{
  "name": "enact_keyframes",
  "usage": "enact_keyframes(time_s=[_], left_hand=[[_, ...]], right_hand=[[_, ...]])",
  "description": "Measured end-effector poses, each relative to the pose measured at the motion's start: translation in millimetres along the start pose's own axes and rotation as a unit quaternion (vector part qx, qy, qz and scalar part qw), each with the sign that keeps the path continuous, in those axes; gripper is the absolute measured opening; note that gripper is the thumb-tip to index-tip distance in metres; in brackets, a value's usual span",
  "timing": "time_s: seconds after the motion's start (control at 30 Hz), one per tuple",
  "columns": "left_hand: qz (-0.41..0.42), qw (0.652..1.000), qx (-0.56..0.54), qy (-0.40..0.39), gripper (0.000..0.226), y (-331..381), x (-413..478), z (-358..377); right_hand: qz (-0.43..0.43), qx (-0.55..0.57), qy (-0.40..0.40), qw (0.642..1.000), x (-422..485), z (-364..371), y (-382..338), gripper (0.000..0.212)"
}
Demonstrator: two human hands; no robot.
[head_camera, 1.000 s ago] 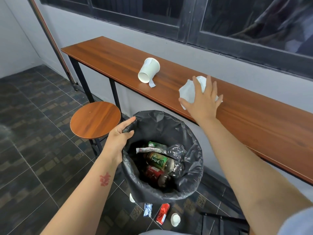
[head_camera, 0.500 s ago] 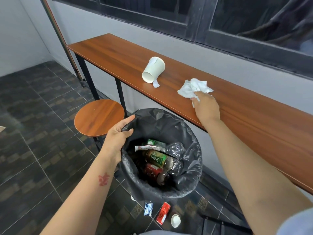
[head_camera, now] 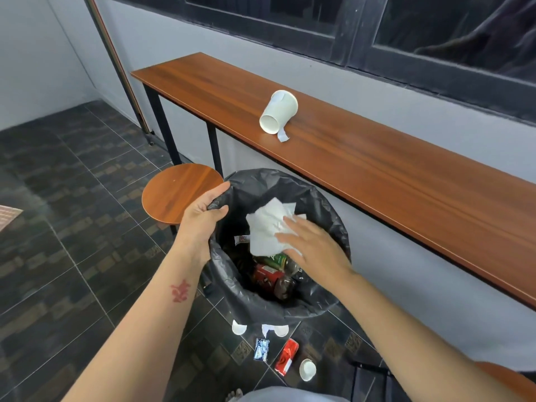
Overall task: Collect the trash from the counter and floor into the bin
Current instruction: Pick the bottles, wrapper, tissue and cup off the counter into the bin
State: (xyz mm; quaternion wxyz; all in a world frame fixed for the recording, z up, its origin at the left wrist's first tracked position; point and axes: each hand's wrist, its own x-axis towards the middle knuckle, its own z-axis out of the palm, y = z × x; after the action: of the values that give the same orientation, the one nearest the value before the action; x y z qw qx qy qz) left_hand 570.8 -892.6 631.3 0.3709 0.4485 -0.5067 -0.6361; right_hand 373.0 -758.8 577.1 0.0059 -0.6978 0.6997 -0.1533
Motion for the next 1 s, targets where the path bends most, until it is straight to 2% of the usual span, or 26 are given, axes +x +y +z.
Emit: enact_keyframes(time_s=[0.07,0.17,0.33,0.4,0.5,0.6,0.67,0.8,1.0], left_hand=[[0.012,1.000,0.011,-0.006,0.049,3.7,-4.5,-2.2],[0.024,1.000,0.011,-0.016,0.049,4.9,-8.6,-6.5],[0.005,1.000,0.001,0.009,0.048,0.2,-4.8,-21.1],[-0.004,1.000,-0.005,0.019,0.049,-2.1,-1.7,-27.8],[-0.006,1.000,-0.004,0.024,0.050,-4.5,5.6,-38.7],[-0.004,1.000,-0.007,0.016,0.052,-3.7,14.2,-49.1],[-0.002,1.000,-0.004,0.014,0.052,-2.5,20.3,-54.8],[0.001,1.000,-0.012,0.007,0.052,-3.8,35.0,-71.2],[-0.013,0.999,-0.043,0.016,0.053,-2.1,56.9,-82.0]], right_hand=[[0.017,0.022,-0.069,0.997,-0.6,11.5,-4.8,0.041],[0.022,-0.030,-0.144,0.989,2.5,24.0,-9.1,0.062],[0.019,-0.037,-0.148,0.988,11.6,18.6,-22.2,0.081],[0.019,-0.023,-0.114,0.993,16.9,10.9,-28.3,0.074],[0.023,-0.009,0.066,0.998,32.6,-0.1,-34.4,0.048],[0.065,0.033,0.238,0.968,63.2,-12.8,-36.1,0.031],[0.092,0.041,0.293,0.951,90.9,-22.5,-35.8,0.033],[0.177,0.032,0.309,0.934,158.4,-36.9,-27.3,0.053],[0.330,0.071,0.218,0.916,239.2,-39.3,-5.6,0.094]])
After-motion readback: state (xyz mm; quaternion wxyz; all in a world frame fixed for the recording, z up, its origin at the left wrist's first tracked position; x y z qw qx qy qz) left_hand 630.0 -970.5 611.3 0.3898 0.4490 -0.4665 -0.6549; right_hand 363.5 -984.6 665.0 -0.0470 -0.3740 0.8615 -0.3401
